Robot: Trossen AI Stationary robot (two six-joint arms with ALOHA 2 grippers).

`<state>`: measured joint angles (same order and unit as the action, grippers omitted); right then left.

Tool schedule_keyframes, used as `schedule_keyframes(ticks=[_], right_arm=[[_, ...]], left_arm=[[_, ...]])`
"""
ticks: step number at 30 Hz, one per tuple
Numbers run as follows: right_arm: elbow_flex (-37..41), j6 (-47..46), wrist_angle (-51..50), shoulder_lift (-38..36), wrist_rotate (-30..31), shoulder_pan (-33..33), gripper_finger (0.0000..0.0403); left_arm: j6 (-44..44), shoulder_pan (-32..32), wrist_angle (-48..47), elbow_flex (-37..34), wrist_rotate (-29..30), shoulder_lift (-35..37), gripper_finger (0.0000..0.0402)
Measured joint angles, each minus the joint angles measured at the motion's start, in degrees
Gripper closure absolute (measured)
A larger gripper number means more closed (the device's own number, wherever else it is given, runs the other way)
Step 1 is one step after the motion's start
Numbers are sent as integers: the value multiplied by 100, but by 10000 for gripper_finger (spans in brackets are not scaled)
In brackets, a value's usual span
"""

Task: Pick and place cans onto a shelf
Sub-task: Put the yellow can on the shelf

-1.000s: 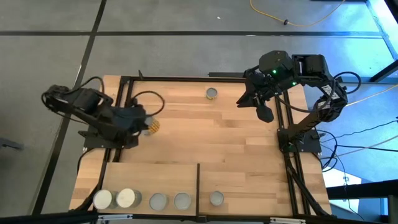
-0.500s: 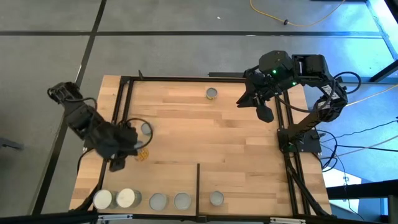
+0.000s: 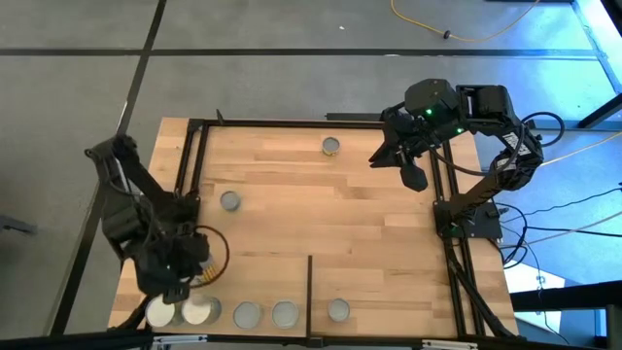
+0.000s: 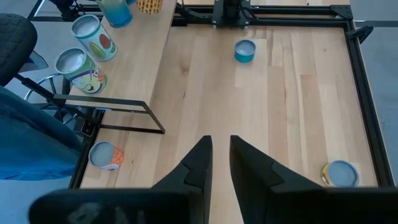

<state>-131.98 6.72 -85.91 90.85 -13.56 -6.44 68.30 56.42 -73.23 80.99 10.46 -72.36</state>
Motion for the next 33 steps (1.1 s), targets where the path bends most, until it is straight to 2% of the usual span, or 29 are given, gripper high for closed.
schedule_keyframes(ticks=[8, 17, 23, 29, 33], right_arm=[[0, 0, -2, 0, -2, 0, 345], [0, 2, -2, 0, 0, 0, 345], [0, 2, -4, 0, -1, 0, 345], [0, 2, -4, 2, 0, 0, 345], [0, 2, -4, 0, 0, -2, 345]], left_arm=[[1511, 655, -552, 0, 579, -57, 401], [2960, 1179, -817, 0, 445, -57, 401], [3482, 1418, -1052, 0, 501, -61, 401], [3629, 1494, -1058, 0, 530, -171, 401], [3662, 1496, -1054, 0, 327, -354, 401]])
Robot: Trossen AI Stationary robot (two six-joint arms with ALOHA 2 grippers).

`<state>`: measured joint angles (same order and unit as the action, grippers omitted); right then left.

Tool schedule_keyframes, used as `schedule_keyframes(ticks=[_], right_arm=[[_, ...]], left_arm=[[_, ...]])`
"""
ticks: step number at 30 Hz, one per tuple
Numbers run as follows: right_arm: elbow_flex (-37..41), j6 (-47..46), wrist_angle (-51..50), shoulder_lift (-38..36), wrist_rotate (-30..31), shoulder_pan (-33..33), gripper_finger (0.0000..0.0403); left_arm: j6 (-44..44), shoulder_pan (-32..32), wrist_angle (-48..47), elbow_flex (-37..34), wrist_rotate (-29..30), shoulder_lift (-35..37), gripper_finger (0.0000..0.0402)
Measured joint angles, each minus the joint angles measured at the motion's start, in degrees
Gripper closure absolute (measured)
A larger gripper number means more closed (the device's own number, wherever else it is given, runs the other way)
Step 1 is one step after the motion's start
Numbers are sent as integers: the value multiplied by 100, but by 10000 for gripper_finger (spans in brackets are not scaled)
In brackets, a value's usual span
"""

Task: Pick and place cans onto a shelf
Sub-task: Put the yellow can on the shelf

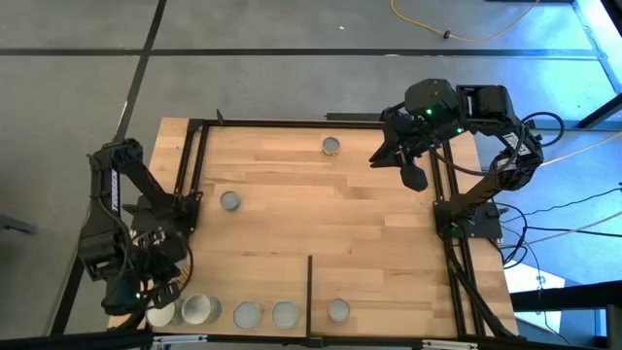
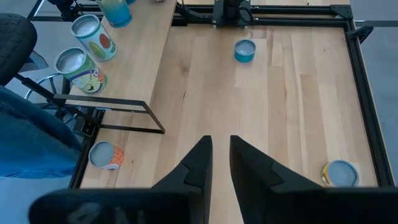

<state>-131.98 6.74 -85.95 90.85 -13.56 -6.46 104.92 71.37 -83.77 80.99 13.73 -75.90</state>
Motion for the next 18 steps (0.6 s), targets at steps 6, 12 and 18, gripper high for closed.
schedule_keyframes(ticks=[6, 12, 18], right_arm=[[0, 0, 0, 0, -2, 0, 345], [0, 0, 0, 2, 0, 0, 345], [0, 0, 0, 1, 0, 0, 345]], left_arm=[[-8, -2, 44, -2, 22, -141, 401], [-46, -2, 105, 0, 24, -161, 384], [-45, -4, 101, -2, 8, -161, 367]])
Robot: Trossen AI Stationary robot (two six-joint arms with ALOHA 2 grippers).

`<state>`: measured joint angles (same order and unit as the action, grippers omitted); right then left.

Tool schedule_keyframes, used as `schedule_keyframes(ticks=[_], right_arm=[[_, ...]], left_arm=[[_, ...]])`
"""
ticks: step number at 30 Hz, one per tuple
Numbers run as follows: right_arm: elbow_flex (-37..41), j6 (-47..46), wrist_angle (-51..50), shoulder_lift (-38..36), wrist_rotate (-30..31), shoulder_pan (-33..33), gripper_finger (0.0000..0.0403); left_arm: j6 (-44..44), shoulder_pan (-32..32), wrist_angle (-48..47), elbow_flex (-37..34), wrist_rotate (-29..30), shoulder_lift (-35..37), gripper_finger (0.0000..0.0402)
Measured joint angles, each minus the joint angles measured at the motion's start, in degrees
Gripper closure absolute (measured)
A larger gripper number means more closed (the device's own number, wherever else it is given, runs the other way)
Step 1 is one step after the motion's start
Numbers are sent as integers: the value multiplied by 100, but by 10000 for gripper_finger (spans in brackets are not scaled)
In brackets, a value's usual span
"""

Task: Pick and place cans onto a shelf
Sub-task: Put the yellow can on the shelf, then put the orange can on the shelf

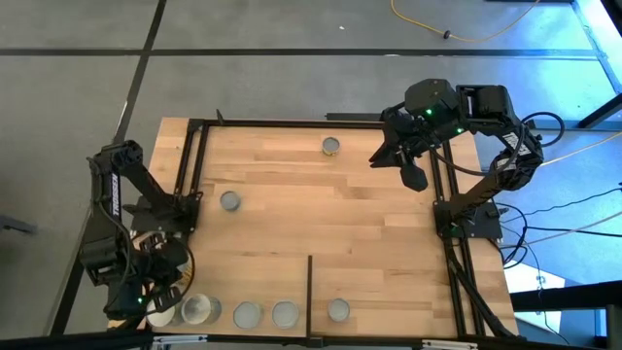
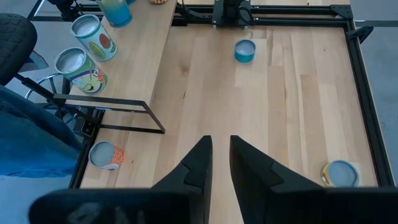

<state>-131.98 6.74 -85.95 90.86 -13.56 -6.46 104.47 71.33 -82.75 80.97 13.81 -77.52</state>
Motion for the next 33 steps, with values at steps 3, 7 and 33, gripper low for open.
schedule_keyframes(ticks=[3, 7, 33], right_arm=[[0, 0, 0, 0, -2, 0, 345], [0, 0, 0, 0, -2, 1, 345], [2443, -689, 203, 19, -559, 1457, 345]], left_arm=[[-2, 0, -5, 0, -155, 1, 362], [25, -14, 2, 12, -474, 35, 363], [-1363, 74, -729, 1174, 2925, 629, 360]])
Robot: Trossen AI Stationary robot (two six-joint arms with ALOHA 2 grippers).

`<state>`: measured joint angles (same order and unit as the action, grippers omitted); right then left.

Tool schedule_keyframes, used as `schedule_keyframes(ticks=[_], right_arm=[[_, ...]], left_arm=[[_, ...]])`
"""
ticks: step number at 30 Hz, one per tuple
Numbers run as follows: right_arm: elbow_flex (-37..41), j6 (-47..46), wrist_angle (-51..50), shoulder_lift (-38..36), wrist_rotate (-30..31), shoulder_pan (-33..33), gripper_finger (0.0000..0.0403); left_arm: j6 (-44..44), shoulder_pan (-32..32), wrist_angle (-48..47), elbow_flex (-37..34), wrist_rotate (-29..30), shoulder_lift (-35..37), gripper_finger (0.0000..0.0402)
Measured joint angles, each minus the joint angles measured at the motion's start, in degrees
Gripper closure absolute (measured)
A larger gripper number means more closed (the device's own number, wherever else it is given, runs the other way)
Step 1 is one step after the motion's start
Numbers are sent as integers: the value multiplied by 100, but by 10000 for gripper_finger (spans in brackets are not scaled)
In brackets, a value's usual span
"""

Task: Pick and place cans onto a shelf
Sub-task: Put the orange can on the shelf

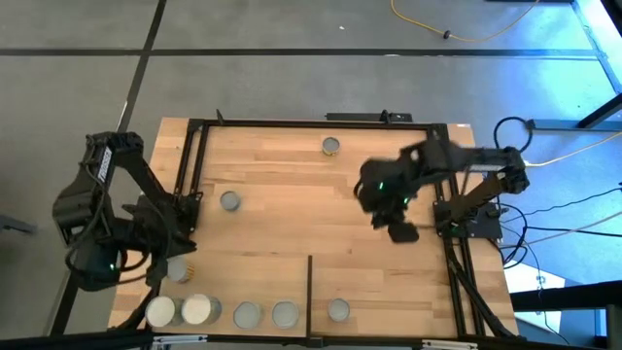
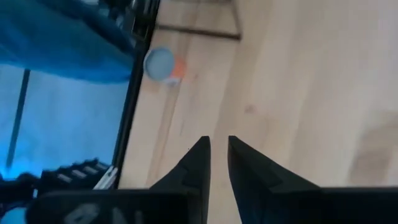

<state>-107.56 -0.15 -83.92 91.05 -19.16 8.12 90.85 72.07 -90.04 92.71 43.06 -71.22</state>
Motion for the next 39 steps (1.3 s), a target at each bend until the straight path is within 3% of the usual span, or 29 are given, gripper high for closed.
schedule_keyframes(ticks=[10, 19, 23, 30, 39], right_arm=[[1889, -1421, 2107, -2, -2, 505, 345], [3499, -1313, 4728, -2, -149, 1105, 345], [4029, -1461, 5858, -2, 142, 1374, 345], [4344, -1806, 6021, -2, 354, 1619, 395], [4342, -2688, 6009, 55, 701, 1616, 367]], left_arm=[[-254, 0, 0, -2, 49, 194, 360], [-302, 1, 3, -4, -314, 193, 360], [-304, 0, 3, -4, -377, 193, 360], [-450, 0, 3, -4, -379, 190, 360], [-450, 0, 3, -4, -379, 190, 360]])
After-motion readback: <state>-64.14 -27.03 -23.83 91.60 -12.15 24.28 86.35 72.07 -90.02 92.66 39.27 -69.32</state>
